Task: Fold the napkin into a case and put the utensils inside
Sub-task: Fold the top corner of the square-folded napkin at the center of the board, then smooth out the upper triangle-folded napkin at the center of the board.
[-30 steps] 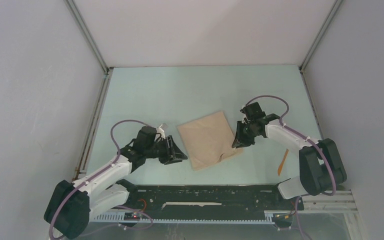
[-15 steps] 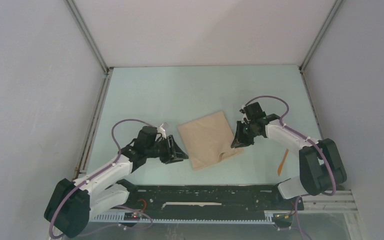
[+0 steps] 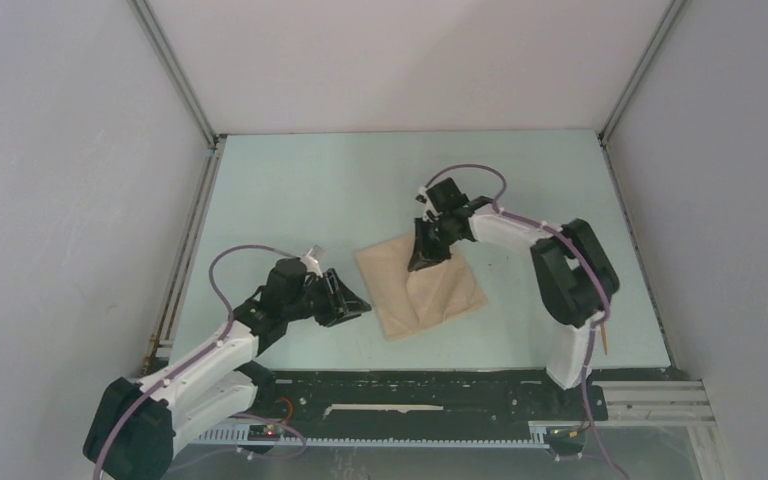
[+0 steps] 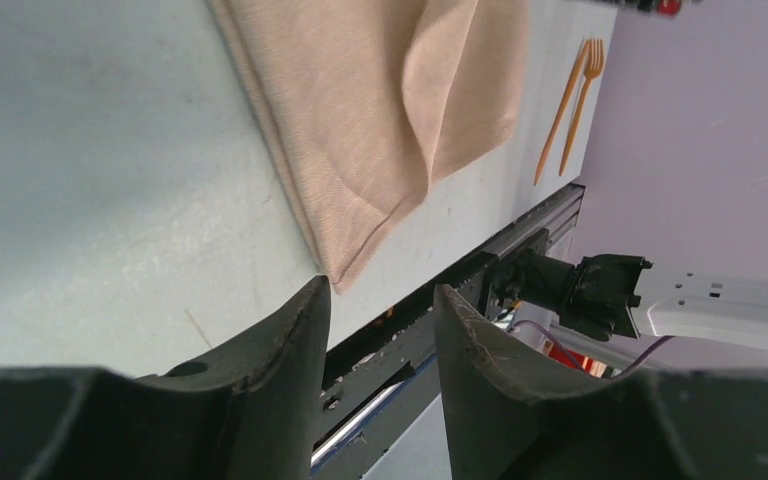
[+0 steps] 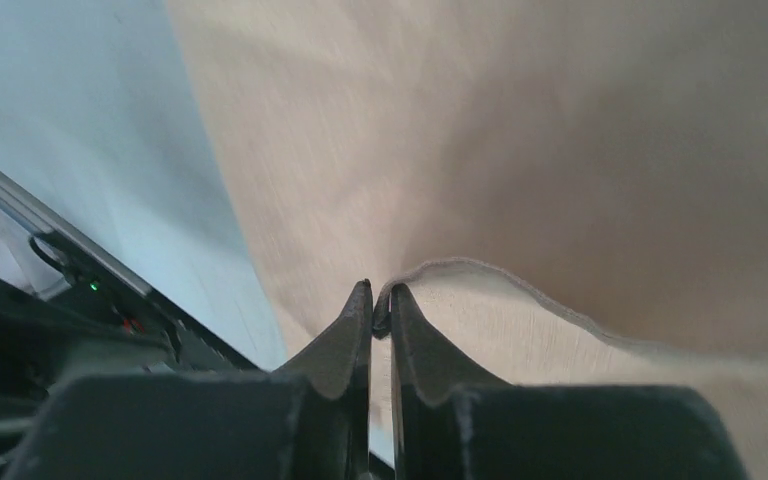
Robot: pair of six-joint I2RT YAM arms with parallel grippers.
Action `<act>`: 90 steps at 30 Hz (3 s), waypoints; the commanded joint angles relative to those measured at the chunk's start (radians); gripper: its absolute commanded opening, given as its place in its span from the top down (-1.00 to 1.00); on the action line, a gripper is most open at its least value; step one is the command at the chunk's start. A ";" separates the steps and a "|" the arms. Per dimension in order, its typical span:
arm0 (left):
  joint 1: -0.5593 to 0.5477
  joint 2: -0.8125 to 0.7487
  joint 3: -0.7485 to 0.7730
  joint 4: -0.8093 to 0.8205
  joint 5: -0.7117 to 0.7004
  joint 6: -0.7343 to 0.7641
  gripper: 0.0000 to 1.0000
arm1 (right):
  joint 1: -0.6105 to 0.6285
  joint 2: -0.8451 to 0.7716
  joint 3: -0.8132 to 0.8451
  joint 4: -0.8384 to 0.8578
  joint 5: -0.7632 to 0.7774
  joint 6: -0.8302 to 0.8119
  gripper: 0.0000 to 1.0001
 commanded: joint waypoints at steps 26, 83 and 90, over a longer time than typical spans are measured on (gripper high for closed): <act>0.187 -0.241 -0.127 -0.143 -0.012 0.021 0.03 | 0.094 0.484 0.642 -0.105 -0.193 -0.043 0.71; 0.092 0.758 0.685 -0.163 -0.209 0.352 -0.06 | -0.304 0.242 0.202 0.302 -0.568 0.100 -0.15; 0.083 0.747 0.674 -0.192 -0.309 0.375 0.00 | -0.306 0.244 0.211 0.276 -0.551 0.073 -0.13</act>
